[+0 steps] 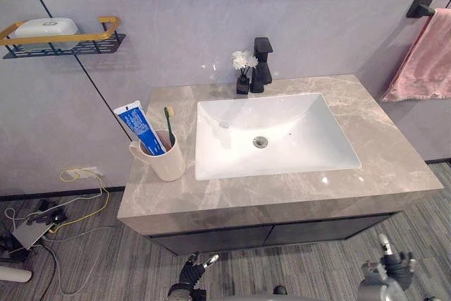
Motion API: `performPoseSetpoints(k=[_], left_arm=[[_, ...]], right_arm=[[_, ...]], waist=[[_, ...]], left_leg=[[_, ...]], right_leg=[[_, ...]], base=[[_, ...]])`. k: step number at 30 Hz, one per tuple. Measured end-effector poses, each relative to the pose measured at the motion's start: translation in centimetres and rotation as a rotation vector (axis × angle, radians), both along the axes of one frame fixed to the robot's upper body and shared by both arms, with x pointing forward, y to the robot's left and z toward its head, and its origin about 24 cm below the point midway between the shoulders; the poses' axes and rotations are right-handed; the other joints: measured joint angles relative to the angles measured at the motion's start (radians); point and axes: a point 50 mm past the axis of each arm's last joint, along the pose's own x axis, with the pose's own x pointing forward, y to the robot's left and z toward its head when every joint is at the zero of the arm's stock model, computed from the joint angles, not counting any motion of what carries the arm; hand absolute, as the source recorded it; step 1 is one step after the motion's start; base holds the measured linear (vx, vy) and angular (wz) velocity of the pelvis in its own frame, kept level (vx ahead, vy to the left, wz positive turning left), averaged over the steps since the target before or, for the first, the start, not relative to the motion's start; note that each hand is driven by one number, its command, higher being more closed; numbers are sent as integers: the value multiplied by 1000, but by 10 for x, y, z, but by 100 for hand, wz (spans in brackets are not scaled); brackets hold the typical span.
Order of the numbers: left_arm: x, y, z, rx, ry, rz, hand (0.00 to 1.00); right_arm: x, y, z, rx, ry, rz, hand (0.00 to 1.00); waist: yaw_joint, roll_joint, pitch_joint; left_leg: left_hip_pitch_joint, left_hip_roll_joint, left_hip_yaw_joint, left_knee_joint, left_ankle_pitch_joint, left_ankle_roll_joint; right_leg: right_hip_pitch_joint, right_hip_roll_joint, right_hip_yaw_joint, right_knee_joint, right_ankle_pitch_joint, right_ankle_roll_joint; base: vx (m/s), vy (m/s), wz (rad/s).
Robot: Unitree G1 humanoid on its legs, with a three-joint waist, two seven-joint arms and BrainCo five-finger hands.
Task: Organize washtable
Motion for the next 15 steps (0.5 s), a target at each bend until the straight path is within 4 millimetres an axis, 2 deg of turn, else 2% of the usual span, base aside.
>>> performPoseSetpoints(k=[6,10,15], left_arm=[[2,6,-1,10,9,-3,0],[6,10,0,23,-1,-26,0],[9,7,0,21,-4,-39,0]], right_arm=[[1,28,-23,87,99,180,0],[5,45,-33,111,157,322,0],[4,59,-42,104,234,501,0]], waist=[[1,-12,10],[2,-33,34],[8,-22,52]], left_leg=[[1,-4,-18,0,-1,-1],[2,-7,-41,3,0,0],[2,-15,-54,3,0,0]], right_leg=[[8,-2,-15,0,0,0],[20,-6,-39,0,0,1],[27,-15,-51,0,-4,7]], base=[[-6,-26,6],[-44,-23,13],[-21,-5,8]])
